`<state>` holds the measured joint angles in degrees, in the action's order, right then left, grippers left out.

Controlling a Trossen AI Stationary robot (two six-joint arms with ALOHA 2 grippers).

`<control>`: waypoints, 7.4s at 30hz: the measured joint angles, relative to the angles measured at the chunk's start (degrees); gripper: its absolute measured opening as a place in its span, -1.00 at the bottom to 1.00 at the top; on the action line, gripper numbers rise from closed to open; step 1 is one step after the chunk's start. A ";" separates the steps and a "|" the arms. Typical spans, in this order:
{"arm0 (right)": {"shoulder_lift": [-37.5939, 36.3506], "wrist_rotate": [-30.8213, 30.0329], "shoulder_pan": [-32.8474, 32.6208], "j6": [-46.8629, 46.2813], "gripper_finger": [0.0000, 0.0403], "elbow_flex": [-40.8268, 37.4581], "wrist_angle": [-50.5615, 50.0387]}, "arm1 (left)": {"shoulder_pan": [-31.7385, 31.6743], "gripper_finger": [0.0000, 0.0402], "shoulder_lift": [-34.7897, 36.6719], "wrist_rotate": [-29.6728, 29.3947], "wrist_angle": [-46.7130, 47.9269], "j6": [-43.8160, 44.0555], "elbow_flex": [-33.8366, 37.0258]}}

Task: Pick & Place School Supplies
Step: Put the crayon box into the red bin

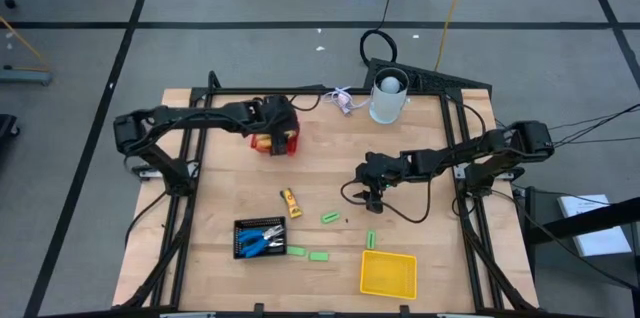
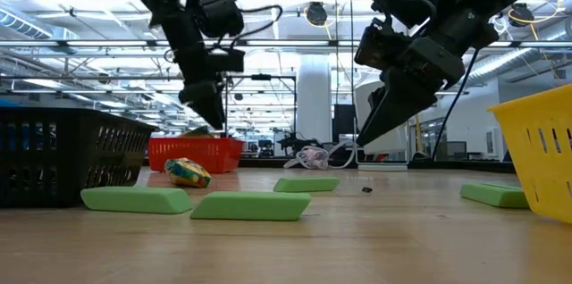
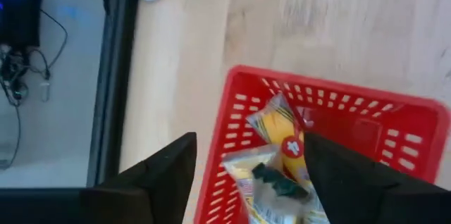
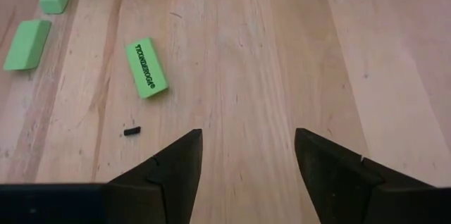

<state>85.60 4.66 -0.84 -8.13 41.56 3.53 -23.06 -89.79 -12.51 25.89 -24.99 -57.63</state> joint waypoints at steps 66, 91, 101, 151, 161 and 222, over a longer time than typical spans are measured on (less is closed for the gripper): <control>0.00 -0.03 -0.01 -0.67 0.07 -0.02 -5.35 | 36.86 0.35 -8.95 -2.10 8.46 -34.61 0.00; 0.00 0.12 -0.02 -1.70 0.05 -0.02 -5.57 | 36.48 0.35 -8.62 10.58 -1.22 7.37 0.02; 0.00 0.16 -0.02 -1.54 0.05 -0.02 -5.55 | 31.46 0.35 -10.83 11.37 -2.23 11.52 0.02; 0.04 -0.31 -2.17 6.55 0.05 -9.07 37.35 | 30.91 -0.68 4.09 -0.15 -51.39 14.78 21.75; 3.70 -1.63 -2.27 10.96 0.05 -13.88 69.06 | 28.05 -0.68 2.81 3.21 -83.39 16.94 29.54; 12.82 1.05 1.30 14.73 -0.62 -1.79 68.95 | 25.59 -0.68 -11.89 9.55 -96.08 19.42 20.28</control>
<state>98.42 5.71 0.45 6.60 39.77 72.48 2.53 -101.67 -2.96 -70.19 -5.57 -37.34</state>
